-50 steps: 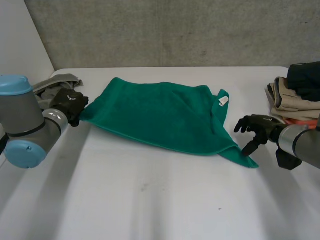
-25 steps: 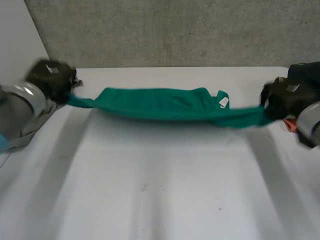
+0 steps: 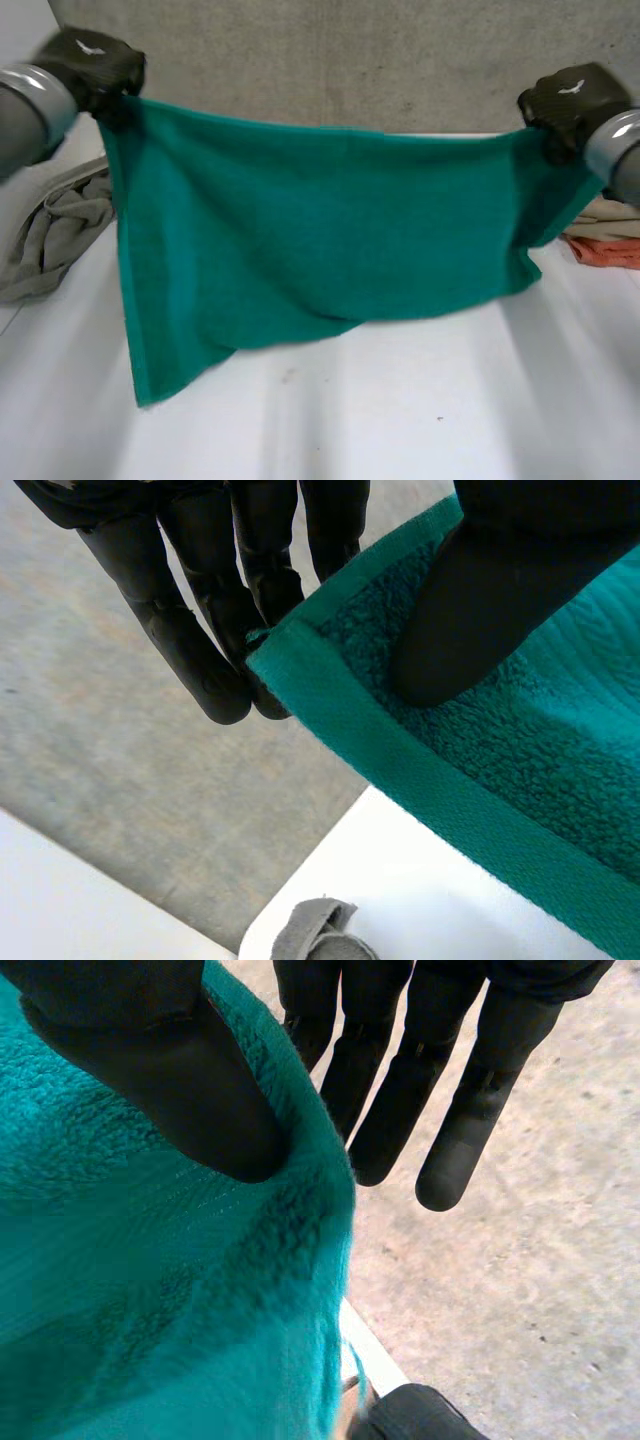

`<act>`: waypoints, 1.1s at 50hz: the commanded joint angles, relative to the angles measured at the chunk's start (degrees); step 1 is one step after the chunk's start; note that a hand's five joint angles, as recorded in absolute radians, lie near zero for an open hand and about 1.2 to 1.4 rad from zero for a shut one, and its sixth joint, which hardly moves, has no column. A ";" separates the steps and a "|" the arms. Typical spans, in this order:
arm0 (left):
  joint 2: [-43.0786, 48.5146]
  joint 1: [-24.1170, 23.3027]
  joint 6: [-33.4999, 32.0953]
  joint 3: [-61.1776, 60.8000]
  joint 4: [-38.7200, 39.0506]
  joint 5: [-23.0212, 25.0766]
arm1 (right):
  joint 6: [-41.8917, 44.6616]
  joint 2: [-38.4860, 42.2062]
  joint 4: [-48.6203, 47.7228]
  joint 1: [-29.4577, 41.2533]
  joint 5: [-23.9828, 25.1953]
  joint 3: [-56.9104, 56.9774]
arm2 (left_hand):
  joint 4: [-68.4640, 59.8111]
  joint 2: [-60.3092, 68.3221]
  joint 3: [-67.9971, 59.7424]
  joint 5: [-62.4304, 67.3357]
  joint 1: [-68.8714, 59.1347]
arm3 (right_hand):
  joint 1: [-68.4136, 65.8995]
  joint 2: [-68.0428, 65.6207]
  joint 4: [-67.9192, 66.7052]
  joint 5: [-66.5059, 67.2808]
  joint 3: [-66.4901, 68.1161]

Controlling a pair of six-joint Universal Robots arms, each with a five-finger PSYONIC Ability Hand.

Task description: Fold the laundry.

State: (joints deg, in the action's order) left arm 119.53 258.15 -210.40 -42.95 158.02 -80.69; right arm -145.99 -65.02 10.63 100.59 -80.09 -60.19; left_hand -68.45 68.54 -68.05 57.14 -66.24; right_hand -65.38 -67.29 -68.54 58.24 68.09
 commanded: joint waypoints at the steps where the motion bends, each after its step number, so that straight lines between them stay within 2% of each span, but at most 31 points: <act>1: 13.62 -2.29 -3.53 23.50 1.42 -1.40 | 0.97 12.72 -11.58 2.95 -4.28 16.23 | -11.55 11.46 -11.95 12.86 -13.76 | -14.62 -12.71 -11.46 11.76 11.91; 3: 13.45 -2.56 -0.73 28.25 2.20 -2.63 | -0.34 13.16 -15.97 3.12 -5.94 19.48 | -11.55 11.46 -11.95 12.86 -13.76 | -14.62 -12.71 -11.46 11.76 11.91; 6: 10.56 -2.56 7.44 32.66 7.29 -5.79 | -5.69 12.29 -26.68 2.86 -10.42 21.70 | -11.55 11.46 -11.95 12.86 -13.76 | -14.62 -12.71 -11.46 11.76 11.91; 8: 7.49 -1.95 13.23 31.10 14.29 -8.51 | -10.68 9.93 -35.71 2.34 -12.88 20.13 | -11.55 11.46 -11.95 12.86 -13.76 | -14.62 -12.71 -11.46 11.76 11.91; 11: 4.15 -1.07 17.82 24.62 22.82 -9.58 | -14.84 6.84 -42.78 1.37 -13.86 17.49 | -11.55 11.46 -11.95 12.86 -13.76 | -14.62 -12.71 -11.46 11.76 11.91; 15: 1.06 -0.63 17.22 14.86 27.86 -6.78 | -15.82 4.20 -43.59 0.75 -11.58 11.77 | -11.55 11.46 -11.95 12.86 -13.76 | -14.62 -12.71 -11.46 11.76 11.91; 19: 0.53 -0.27 16.17 6.07 29.80 -4.66 | -15.90 3.06 -42.63 0.58 -7.19 5.63 | -11.55 11.46 -11.95 12.86 -13.76 | -14.62 -12.71 -11.46 11.76 11.91; 26: 2.28 0.69 14.85 -4.94 30.86 -4.83 | -15.46 3.67 -40.61 0.31 -4.55 -2.02 | -11.55 11.46 -11.95 12.86 -13.76 | -14.62 -12.71 -11.46 11.76 11.91; 32: 4.92 0.69 10.81 -14.61 30.25 -4.04 | -13.01 6.74 -36.39 0.22 -0.86 -9.58 | -11.55 11.46 -11.95 12.86 -13.76 | -14.62 -12.71 -11.46 11.76 11.91; 40: 4.75 -0.27 2.11 -26.30 25.60 -1.84 | -6.60 9.29 -26.47 -0.65 -0.33 -16.97 | -11.55 11.46 -11.95 12.86 -13.76 | -14.62 -12.71 -11.46 11.76 11.91; 44: 1.50 -0.89 -2.02 -31.40 18.22 -2.46 | -1.59 8.07 -16.89 -1.71 -0.24 -20.22 | -11.55 11.46 -11.95 12.86 -13.76 | -14.62 -12.71 -11.46 11.76 11.91; 49: -5.51 0.34 -8.43 -38.86 4.36 -3.42 | 8.58 0.36 -0.66 -3.72 -0.15 -26.53 | -11.55 11.46 -11.95 12.86 -13.76 | -14.62 -12.71 -11.46 11.76 11.91; 55: -10.54 2.18 -18.18 -45.46 -5.95 -3.69 | 23.54 -7.57 11.16 -7.16 0.38 -33.75 | -11.55 11.46 -11.95 12.86 -13.76 | -14.62 -12.71 -11.46 11.76 11.91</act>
State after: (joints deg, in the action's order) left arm 113.63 258.64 -220.15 -82.68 161.62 -83.96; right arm -135.33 -65.39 11.19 96.36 -80.13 -87.75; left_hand -68.62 68.59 -68.09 57.14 -66.24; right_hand -65.38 -67.29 -68.67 58.66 68.09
